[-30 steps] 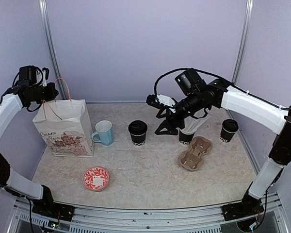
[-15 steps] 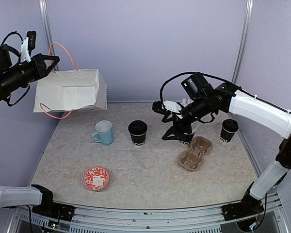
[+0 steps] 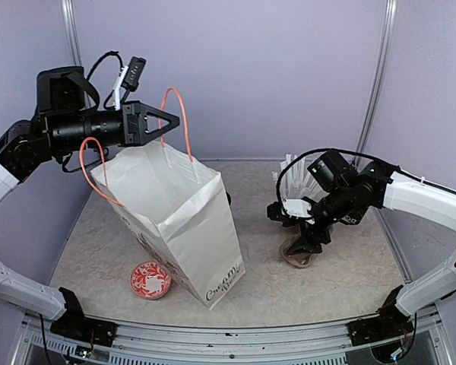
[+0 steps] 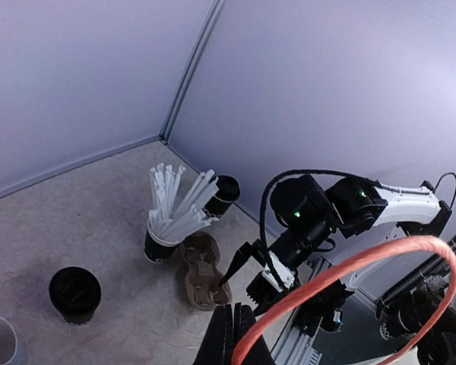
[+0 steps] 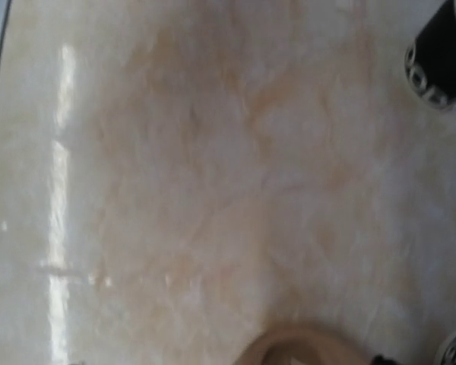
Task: Pack the takeout coffee
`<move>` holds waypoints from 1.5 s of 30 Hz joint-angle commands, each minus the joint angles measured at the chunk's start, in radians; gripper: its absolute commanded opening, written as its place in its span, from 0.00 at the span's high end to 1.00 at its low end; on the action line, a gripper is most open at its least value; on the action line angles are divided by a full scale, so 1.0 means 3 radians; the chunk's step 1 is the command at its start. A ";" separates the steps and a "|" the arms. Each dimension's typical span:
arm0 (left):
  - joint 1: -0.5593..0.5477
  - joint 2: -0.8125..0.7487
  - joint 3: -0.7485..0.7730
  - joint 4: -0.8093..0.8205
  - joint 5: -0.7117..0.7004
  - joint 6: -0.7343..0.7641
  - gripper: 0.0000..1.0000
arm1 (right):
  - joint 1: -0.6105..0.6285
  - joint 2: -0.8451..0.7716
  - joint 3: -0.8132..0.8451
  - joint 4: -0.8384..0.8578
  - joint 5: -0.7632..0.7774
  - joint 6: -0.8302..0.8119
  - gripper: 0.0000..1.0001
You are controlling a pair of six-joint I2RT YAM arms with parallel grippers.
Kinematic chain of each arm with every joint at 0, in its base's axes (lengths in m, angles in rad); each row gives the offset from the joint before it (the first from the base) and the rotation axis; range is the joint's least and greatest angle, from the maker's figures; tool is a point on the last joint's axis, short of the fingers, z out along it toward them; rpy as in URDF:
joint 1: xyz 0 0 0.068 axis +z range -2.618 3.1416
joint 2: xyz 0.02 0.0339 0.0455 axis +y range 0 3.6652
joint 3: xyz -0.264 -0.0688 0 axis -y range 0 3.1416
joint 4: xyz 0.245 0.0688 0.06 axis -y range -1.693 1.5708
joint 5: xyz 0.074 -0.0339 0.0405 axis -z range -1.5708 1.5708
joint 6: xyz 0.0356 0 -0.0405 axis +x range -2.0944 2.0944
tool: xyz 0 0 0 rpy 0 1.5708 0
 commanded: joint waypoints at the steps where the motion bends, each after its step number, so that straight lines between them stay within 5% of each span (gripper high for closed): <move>1: -0.0352 0.0299 0.0062 0.0088 -0.0174 -0.0076 1.00 | -0.0195 -0.0102 -0.0210 0.0004 0.0059 -0.0108 0.21; 9: -0.0461 0.0646 -0.0165 0.0336 0.0082 -0.0358 1.00 | -0.0589 -0.0154 -0.0510 0.0066 -0.0033 -0.0280 0.29; 20: -0.0467 0.0828 -0.0386 0.0569 0.0323 -0.0498 1.00 | -0.0738 0.0120 -0.0753 0.0283 0.0064 -0.0307 0.55; 45: -0.0424 0.0980 -0.0412 0.0034 0.0228 -0.0957 1.00 | -0.0836 0.0612 -0.1008 0.0709 0.0170 -0.0301 0.64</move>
